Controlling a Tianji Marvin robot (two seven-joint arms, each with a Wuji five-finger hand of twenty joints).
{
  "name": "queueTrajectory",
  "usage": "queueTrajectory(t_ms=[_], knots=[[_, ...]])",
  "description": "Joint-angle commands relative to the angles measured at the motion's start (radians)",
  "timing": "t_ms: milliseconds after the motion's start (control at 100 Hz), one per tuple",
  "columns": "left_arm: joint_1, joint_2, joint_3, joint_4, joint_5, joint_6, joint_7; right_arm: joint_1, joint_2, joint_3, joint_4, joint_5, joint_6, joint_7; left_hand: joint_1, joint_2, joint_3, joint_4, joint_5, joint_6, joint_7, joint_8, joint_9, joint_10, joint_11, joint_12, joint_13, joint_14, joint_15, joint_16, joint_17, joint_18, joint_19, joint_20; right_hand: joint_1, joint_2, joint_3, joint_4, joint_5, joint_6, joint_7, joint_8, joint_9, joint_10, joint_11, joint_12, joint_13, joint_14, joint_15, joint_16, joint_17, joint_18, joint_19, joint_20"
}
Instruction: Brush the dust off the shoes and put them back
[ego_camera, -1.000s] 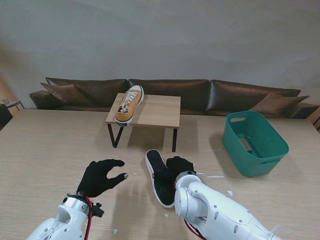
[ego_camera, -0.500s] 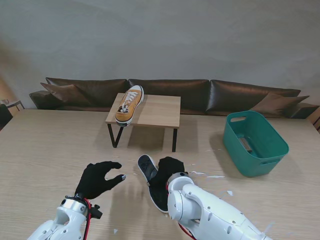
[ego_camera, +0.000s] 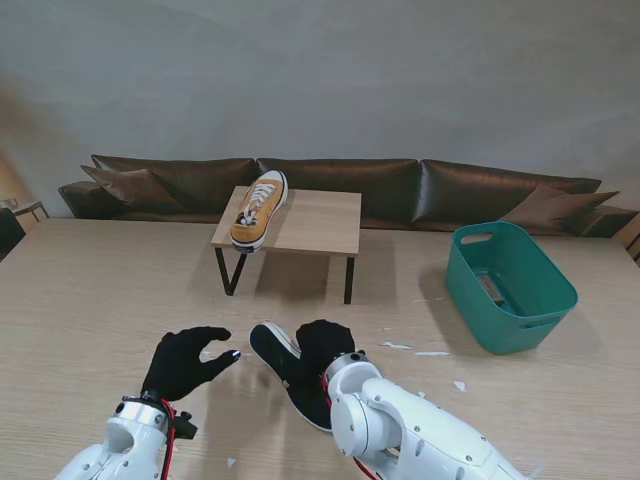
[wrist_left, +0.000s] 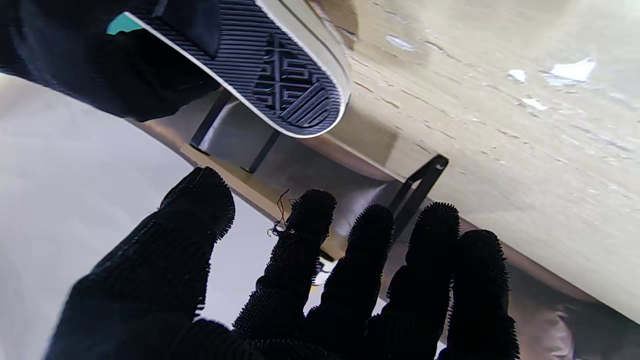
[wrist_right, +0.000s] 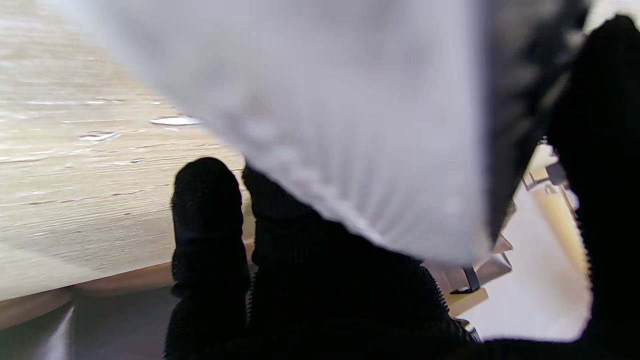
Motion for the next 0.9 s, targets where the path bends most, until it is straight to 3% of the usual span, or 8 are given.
queueTrajectory(t_ms=[0, 350, 370, 550, 570, 750, 780, 890], knots=[[0.002, -0.007, -0.003, 0.02, -0.013, 0.023, -0.015, -0.034, 0.002, -0.008, 0.022, 0.007, -0.008, 0.011, 0.018, 0.04, -0.016, 0.027, 0.005, 0.019, -0.013, 0.004, -0.001, 0.019, -0.014, 0.005, -0.021, 0.027, -0.02, 0.009, -0.028, 0.008, -0.023, 0.013, 0.231, -0.065, 0.45, 0.091, 0.027, -0.12, 0.192, 0.008, 0.116, -0.071, 0.009, -0.004, 0.044, -0.05, 0.076, 0.05, 0.164, 0.012, 0.074, 0.022], [-0.036, -0.028, 0.004, 0.056, -0.201, 0.086, -0.051, -0.119, 0.001, 0.13, -0.018, 0.131, -0.126, -0.031, 0.005, 0.021, -0.05, 0.026, -0.222, -0.027, -0.135, -0.062, -0.16, 0.013, -0.052, -0.016, -0.151, 0.029, -0.093, -0.006, -0.12, -0.035, -0.118, 0.035, 0.27, -0.072, 0.494, 0.092, 0.018, -0.066, 0.214, 0.02, 0.125, -0.042, 0.02, 0.038, 0.049, -0.135, 0.206, 0.103, 0.305, -0.007, 0.079, 0.043], [-0.038, -0.029, 0.005, 0.055, -0.217, 0.089, -0.053, -0.125, 0.0, 0.14, -0.022, 0.143, -0.131, -0.034, 0.004, 0.023, -0.067, 0.03, -0.24, -0.029, -0.13, -0.088, -0.177, 0.01, -0.048, -0.026, -0.161, 0.028, -0.111, -0.006, -0.12, -0.042, -0.165, 0.09, 0.272, -0.071, 0.493, 0.092, 0.018, -0.063, 0.215, 0.02, 0.124, -0.04, 0.02, 0.039, 0.048, -0.132, 0.207, 0.103, 0.306, -0.005, 0.077, 0.045], [-0.048, -0.033, 0.009, 0.045, -0.337, 0.124, -0.115, -0.171, 0.004, 0.211, -0.06, 0.183, -0.17, -0.047, -0.028, 0.03, -0.13, 0.029, -0.313, -0.044, -0.156, -0.111, -0.257, 0.001, -0.063, -0.035, -0.221, 0.017, -0.174, -0.028, -0.146, -0.065, -0.278, 0.111, 0.277, -0.068, 0.495, 0.096, 0.015, -0.054, 0.218, 0.022, 0.123, -0.036, 0.02, 0.046, 0.048, -0.132, 0.213, 0.105, 0.311, 0.0, 0.07, 0.055], [-0.05, -0.032, 0.009, 0.045, -0.345, 0.128, -0.124, -0.178, 0.005, 0.22, -0.067, 0.188, -0.174, -0.047, -0.027, 0.035, -0.161, 0.034, -0.325, -0.047, -0.159, -0.122, -0.269, -0.001, -0.064, -0.04, -0.228, 0.012, -0.185, -0.028, -0.14, -0.071, -0.326, 0.153, 0.278, -0.068, 0.495, 0.096, 0.015, -0.054, 0.218, 0.022, 0.123, -0.036, 0.02, 0.046, 0.048, -0.13, 0.213, 0.105, 0.311, 0.0, 0.07, 0.056], [-0.074, -0.031, 0.022, 0.06, -0.415, 0.14, -0.169, -0.227, 0.015, 0.285, -0.121, 0.207, -0.22, -0.048, -0.064, 0.028, -0.201, 0.029, -0.36, -0.064, -0.174, -0.137, -0.303, -0.008, -0.07, -0.04, -0.247, -0.003, -0.209, -0.031, -0.125, -0.076, -0.424, 0.177, 0.279, -0.057, 0.491, 0.098, 0.009, -0.048, 0.218, 0.024, 0.116, -0.03, 0.021, 0.052, 0.048, -0.129, 0.211, 0.103, 0.308, 0.0, 0.065, 0.063], [-0.079, -0.031, 0.025, 0.063, -0.425, 0.139, -0.176, -0.235, 0.017, 0.296, -0.129, 0.209, -0.23, -0.049, -0.073, 0.022, -0.209, 0.029, -0.363, -0.072, -0.169, -0.142, -0.307, -0.011, -0.07, -0.038, -0.249, -0.006, -0.214, -0.026, -0.104, -0.077, -0.499, 0.247, 0.28, -0.057, 0.491, 0.098, 0.009, -0.048, 0.219, 0.024, 0.116, -0.03, 0.021, 0.052, 0.048, -0.128, 0.211, 0.103, 0.308, 0.0, 0.065, 0.063], [-0.095, -0.027, 0.033, 0.07, -0.461, 0.141, -0.213, -0.263, 0.018, 0.331, -0.16, 0.229, -0.248, -0.056, -0.079, 0.0, -0.21, 0.028, -0.377, -0.09, -0.172, -0.144, -0.332, -0.022, -0.073, -0.035, -0.263, -0.022, -0.222, -0.029, -0.099, -0.086, -0.546, 0.257, 0.281, -0.054, 0.491, 0.099, 0.009, -0.046, 0.219, 0.025, 0.114, -0.027, 0.022, 0.055, 0.048, -0.127, 0.211, 0.102, 0.306, 0.001, 0.062, 0.066]])
